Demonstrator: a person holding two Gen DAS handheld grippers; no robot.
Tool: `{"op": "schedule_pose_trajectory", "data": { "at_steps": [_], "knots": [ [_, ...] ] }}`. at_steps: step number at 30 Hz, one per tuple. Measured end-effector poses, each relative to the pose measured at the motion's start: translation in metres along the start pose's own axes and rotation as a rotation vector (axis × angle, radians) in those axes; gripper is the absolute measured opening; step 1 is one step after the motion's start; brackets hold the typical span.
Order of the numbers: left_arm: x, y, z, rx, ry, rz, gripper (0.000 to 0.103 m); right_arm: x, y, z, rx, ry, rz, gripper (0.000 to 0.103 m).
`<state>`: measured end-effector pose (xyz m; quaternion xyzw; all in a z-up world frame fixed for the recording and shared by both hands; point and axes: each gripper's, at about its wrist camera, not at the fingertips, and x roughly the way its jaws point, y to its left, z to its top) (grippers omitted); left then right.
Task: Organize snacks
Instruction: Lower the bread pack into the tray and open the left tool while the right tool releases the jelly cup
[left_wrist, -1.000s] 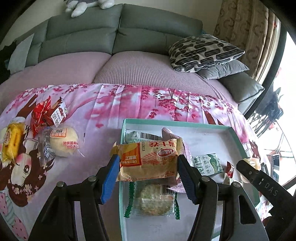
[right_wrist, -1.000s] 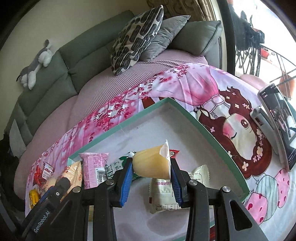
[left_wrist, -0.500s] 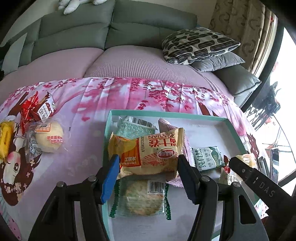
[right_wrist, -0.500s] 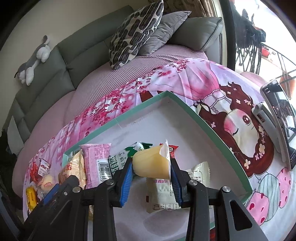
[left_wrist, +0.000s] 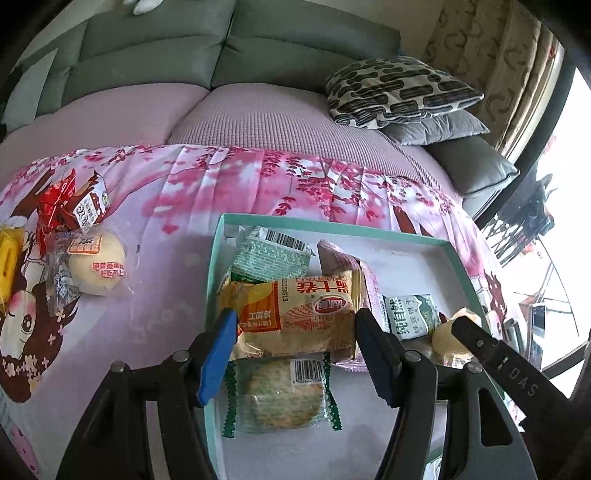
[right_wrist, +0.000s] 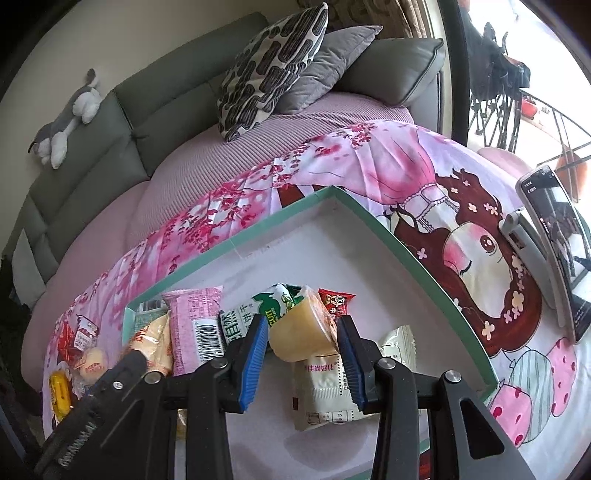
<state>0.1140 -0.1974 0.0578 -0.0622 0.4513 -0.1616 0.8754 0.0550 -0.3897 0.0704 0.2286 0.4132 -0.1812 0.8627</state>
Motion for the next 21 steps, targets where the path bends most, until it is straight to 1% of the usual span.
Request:
{"op": "schedule_pose_trajectory", "data": {
  "at_steps": [1, 2, 3, 4, 5, 7, 8, 12, 13, 15, 16, 19, 21],
  "knots": [
    [-0.001, 0.001, 0.001, -0.003, -0.001, 0.0, 0.067, 0.001, 0.0, 0.0, 0.0, 0.005, -0.006, 0.048],
    [-0.003, 0.002, 0.002, -0.005, -0.005, -0.002, 0.067, 0.002, 0.0, 0.0, 0.001, 0.007, -0.011, 0.056],
    [-0.004, 0.003, 0.002, -0.006, -0.008, -0.002, 0.067, 0.002, 0.0, 0.0, 0.0, 0.009, -0.017, 0.061],
    [-0.007, 0.004, 0.003, -0.008, -0.014, -0.002, 0.068, 0.002, 0.001, 0.0, -0.003, 0.008, -0.02, 0.061],
    [-0.009, 0.004, 0.004, -0.011, -0.02, -0.003, 0.072, 0.002, 0.001, 0.0, -0.005, 0.008, -0.022, 0.061],
    [-0.012, 0.006, 0.005, -0.017, -0.032, -0.004, 0.077, 0.002, 0.003, 0.0, -0.011, 0.01, -0.026, 0.065],
    [-0.014, 0.007, 0.005, -0.02, -0.036, -0.003, 0.077, 0.002, 0.004, 0.0, -0.016, 0.012, -0.029, 0.07],
    [-0.016, 0.014, 0.007, -0.042, -0.05, 0.022, 0.079, 0.006, 0.008, -0.001, -0.038, 0.026, -0.035, 0.077],
    [-0.016, 0.016, 0.008, -0.049, -0.053, 0.034, 0.081, 0.006, 0.01, -0.002, -0.044, 0.028, -0.038, 0.078],
    [-0.015, 0.02, 0.009, -0.049, -0.061, 0.076, 0.087, 0.007, 0.012, -0.002, -0.054, 0.029, -0.042, 0.085],
    [-0.015, 0.023, 0.008, -0.047, -0.066, 0.092, 0.09, 0.007, 0.014, -0.003, -0.06, 0.029, -0.044, 0.087],
    [-0.016, 0.029, 0.009, -0.048, -0.085, 0.15, 0.091, 0.007, 0.016, -0.003, -0.067, 0.027, -0.047, 0.092],
    [-0.017, 0.034, 0.01, -0.055, -0.098, 0.181, 0.092, 0.006, 0.018, -0.004, -0.073, 0.024, -0.05, 0.097]
  ]
}}
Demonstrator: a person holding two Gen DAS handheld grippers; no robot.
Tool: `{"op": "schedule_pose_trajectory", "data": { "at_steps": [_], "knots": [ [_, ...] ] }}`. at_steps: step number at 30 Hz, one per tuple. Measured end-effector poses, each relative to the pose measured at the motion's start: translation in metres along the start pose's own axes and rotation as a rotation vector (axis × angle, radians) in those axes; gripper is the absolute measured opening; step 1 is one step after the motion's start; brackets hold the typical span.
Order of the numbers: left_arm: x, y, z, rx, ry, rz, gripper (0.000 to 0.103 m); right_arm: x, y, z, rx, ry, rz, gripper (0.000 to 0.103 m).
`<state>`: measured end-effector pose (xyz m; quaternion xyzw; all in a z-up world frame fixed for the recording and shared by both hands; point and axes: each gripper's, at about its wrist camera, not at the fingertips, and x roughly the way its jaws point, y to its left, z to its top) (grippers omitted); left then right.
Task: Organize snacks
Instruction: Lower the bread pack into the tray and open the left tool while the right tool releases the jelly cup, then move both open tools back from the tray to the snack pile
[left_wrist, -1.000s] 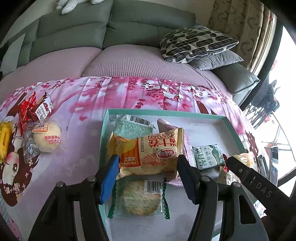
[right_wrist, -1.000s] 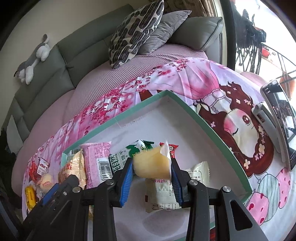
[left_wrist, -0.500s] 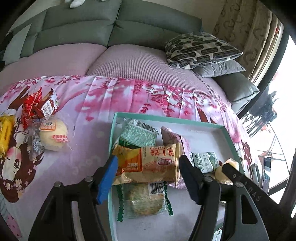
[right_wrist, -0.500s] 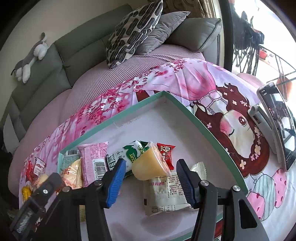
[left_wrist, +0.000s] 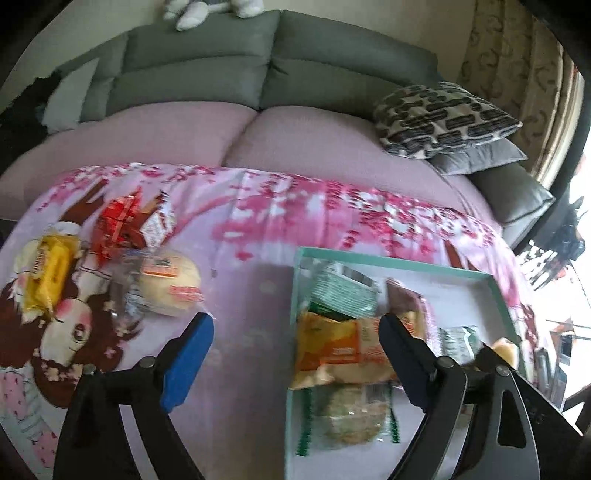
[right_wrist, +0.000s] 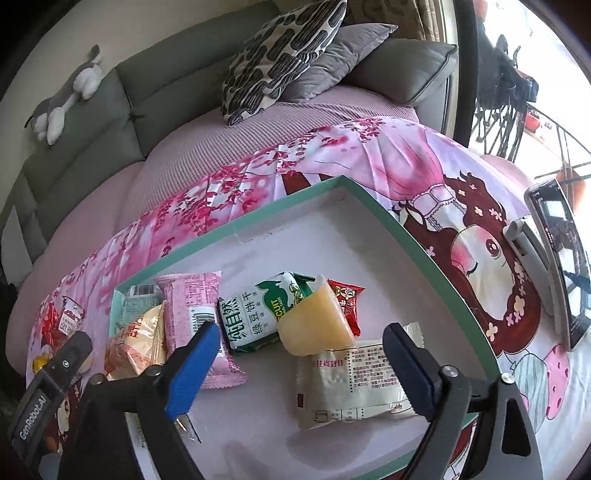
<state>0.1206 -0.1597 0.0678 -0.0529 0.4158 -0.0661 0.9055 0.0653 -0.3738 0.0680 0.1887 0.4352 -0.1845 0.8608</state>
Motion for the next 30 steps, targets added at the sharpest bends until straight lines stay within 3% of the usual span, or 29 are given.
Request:
{"op": "schedule_pose_trajectory", "data": {
  "at_steps": [4, 7, 15, 22, 30],
  "knots": [
    [0.0, 0.009, 0.001, -0.003, -0.016, 0.061, 0.093, 0.0, 0.004, 0.0, -0.006, -0.006, -0.006, 0.102],
    [0.002, 0.016, 0.001, -0.011, -0.014, 0.088, 0.102, 0.0, 0.006, 0.001, -0.007, -0.009, -0.007, 0.103],
    [0.001, 0.028, 0.001, -0.03, -0.033, 0.15, 0.102, -0.005, 0.016, 0.0, -0.045, -0.033, -0.007, 0.103],
    [0.003, 0.038, 0.001, -0.047, -0.023, 0.157, 0.102, -0.009, 0.023, 0.0, -0.061, -0.056, 0.001, 0.103],
    [0.0, 0.043, 0.005, -0.018, -0.031, 0.259, 0.102, -0.014, 0.039, -0.001, -0.1, -0.074, 0.017, 0.103]
  ]
}}
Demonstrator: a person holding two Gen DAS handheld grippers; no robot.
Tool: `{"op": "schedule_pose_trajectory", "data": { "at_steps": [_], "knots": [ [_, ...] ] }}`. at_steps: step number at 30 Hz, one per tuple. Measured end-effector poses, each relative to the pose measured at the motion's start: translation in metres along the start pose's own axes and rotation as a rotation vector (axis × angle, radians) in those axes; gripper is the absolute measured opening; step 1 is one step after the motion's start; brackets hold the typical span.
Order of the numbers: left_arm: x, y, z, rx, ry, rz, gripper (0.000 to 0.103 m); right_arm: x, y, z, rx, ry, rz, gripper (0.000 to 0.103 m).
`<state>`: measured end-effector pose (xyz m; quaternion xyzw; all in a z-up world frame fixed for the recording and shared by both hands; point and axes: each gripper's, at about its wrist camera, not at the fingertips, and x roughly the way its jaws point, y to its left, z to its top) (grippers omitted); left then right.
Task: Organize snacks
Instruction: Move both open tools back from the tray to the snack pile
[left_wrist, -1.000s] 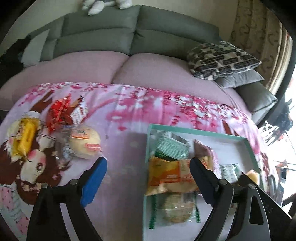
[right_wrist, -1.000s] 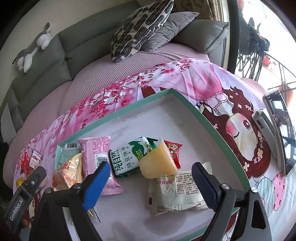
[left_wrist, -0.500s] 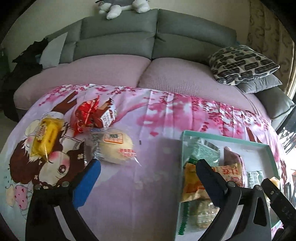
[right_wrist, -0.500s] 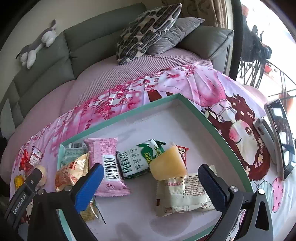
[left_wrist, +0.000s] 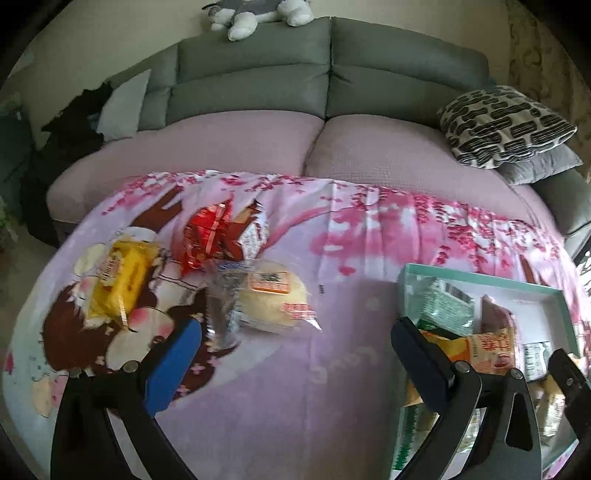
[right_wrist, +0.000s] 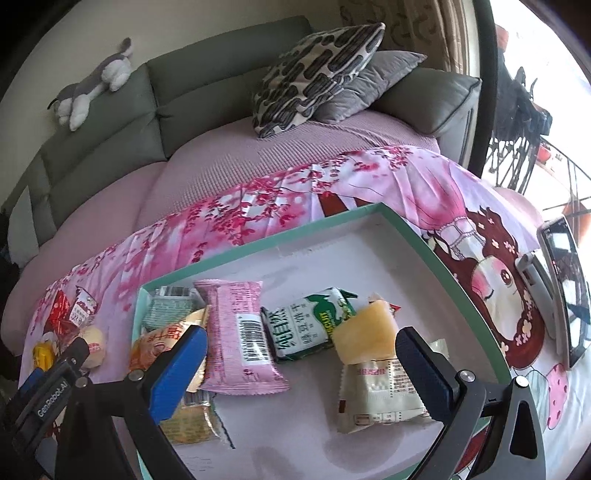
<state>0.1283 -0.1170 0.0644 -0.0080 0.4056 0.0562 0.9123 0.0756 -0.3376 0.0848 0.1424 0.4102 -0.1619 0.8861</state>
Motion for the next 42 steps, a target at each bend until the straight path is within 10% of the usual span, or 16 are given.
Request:
{"op": "schedule_pose_trajectory", "data": {
  "at_steps": [42],
  "knots": [
    [-0.004, 0.191, 0.0, -0.403, 0.06, 0.262, 0.102, -0.01, 0.144, -0.035, -0.291, 0.015, 0.196, 0.103]
  ]
}}
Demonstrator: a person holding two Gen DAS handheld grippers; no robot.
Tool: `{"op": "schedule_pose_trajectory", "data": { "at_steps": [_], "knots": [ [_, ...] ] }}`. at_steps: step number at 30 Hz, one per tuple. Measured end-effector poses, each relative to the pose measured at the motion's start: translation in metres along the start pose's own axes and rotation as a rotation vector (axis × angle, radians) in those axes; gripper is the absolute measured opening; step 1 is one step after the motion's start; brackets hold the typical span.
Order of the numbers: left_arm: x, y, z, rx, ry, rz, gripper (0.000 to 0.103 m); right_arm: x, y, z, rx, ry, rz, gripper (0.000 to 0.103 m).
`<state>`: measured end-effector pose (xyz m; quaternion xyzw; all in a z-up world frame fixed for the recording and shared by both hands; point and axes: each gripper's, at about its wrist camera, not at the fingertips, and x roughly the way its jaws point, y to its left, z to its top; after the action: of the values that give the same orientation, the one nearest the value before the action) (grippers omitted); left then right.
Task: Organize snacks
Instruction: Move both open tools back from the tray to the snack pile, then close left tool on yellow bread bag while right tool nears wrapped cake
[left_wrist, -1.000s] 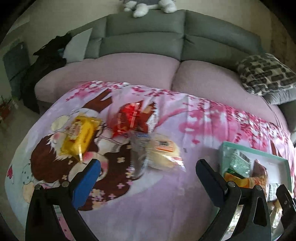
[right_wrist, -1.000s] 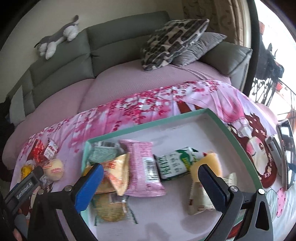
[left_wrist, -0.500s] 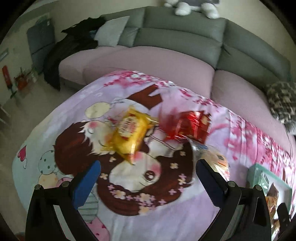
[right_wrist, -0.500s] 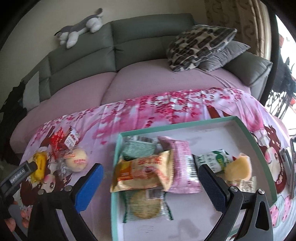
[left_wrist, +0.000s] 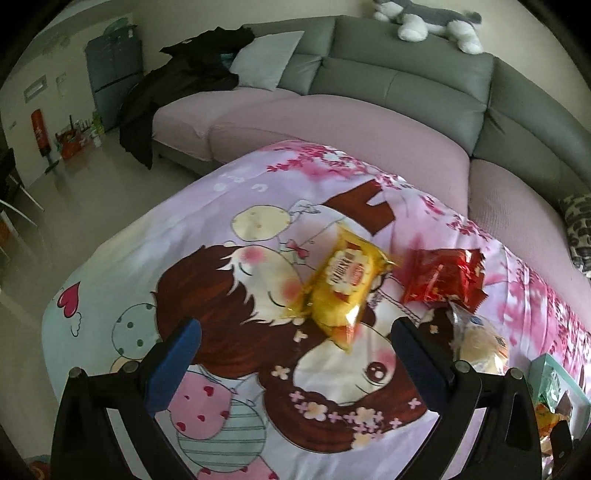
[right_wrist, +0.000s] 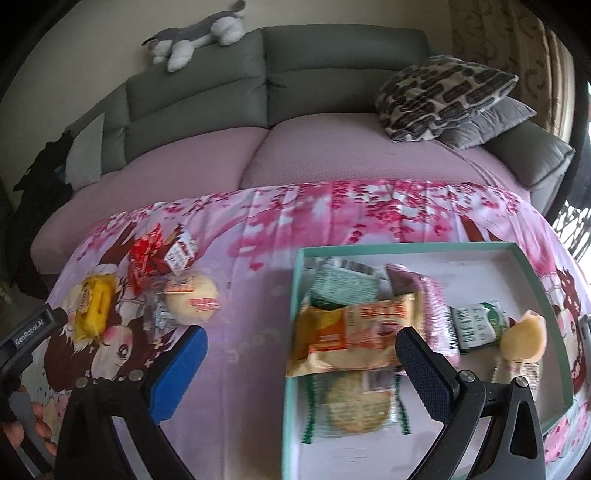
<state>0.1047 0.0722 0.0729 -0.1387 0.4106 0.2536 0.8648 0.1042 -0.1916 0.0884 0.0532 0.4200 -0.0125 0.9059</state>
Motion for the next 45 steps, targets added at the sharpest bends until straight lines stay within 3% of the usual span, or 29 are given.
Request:
{"op": "schedule_pose_trajectory", "data": {
  "at_steps": [11, 24, 28, 36, 45],
  "knots": [
    [0.011, 0.027, 0.008, -0.063, 0.008, -0.01, 0.102, 0.009, 0.047, 0.001, -0.092, -0.015, 0.063, 0.103],
    [0.04, 0.014, 0.016, -0.029, -0.026, -0.1, 0.102, 0.035, 0.062, 0.01, -0.043, -0.067, 0.126, 0.103],
    [0.048, 0.01, 0.015, -0.03, -0.062, -0.111, 0.102, 0.048, 0.07, 0.013, -0.051, -0.05, 0.156, 0.103],
    [0.066, 0.002, 0.016, -0.023, -0.024, -0.215, 0.102, 0.072, 0.082, 0.012, -0.078, 0.002, 0.166, 0.103],
    [0.078, -0.001, 0.014, -0.019, -0.005, -0.218, 0.102, 0.088, 0.077, 0.007, -0.016, 0.053, 0.206, 0.1]
  ]
}}
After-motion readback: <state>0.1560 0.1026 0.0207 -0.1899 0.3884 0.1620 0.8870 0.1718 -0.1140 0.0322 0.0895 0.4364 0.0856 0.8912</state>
